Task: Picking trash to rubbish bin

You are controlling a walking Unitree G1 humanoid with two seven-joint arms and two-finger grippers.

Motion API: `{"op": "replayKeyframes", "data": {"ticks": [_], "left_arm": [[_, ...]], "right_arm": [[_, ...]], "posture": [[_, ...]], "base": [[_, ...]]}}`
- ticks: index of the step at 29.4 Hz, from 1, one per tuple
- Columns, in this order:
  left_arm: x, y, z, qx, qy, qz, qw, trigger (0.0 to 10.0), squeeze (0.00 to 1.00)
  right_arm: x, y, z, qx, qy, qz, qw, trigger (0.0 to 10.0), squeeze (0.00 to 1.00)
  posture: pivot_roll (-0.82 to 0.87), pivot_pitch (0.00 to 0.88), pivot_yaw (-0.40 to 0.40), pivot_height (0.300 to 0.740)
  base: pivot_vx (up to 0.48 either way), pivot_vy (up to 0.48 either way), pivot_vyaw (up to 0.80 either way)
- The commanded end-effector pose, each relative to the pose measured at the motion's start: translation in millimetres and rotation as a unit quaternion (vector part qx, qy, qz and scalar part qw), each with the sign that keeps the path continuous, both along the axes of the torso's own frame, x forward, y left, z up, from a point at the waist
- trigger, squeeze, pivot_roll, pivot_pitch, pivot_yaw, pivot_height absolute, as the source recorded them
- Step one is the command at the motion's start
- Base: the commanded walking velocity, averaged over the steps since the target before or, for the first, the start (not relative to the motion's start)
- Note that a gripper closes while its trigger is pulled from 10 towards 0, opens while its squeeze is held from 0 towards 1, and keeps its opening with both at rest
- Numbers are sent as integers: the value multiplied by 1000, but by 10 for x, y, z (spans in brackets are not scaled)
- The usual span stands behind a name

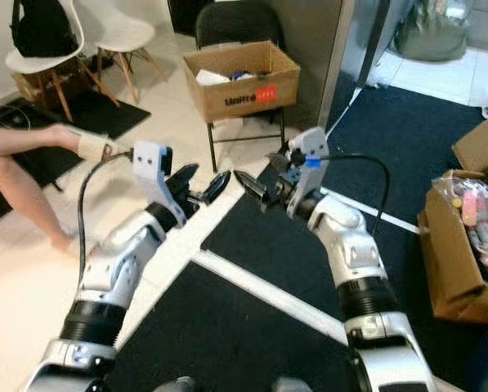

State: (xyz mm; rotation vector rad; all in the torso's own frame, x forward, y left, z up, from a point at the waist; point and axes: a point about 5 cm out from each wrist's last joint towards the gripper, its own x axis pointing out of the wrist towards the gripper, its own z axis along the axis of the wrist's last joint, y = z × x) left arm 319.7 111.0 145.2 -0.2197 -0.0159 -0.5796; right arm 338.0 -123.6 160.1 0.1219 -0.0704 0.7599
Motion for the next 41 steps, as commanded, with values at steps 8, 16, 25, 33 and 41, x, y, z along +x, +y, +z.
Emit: {"op": "replayKeyframes", "data": {"ticks": [8,16,25,33,41], "left_arm": [[3,10,4,-1,-3,-5,1000,10000,0],[-4,20,4,-10,-11,-11,1000,10000,0],[-85,94,12,-26,-59,-13,998,10000,0],[-75,248,29,-53,-72,52,995,10000,0],[-95,603,-133,-45,-58,239,968,10000,0]], "right_arm": [[-17,86,1,-10,-8,20,1000,10000,0],[-19,82,-4,-11,-9,21,1000,10000,0],[-44,71,-11,-24,-16,25,999,10000,0],[12,-86,22,8,-36,-107,994,10000,0],[81,-389,-89,6,-6,-249,968,10000,0]], "posture": [[-62,0,-12,740],[-62,0,-12,740],[-63,0,-6,740],[-54,0,7,740],[-38,0,-14,740]], "base": [[0,0,731],[0,0,734],[0,0,732],[0,0,731],[0,0,731]]}}
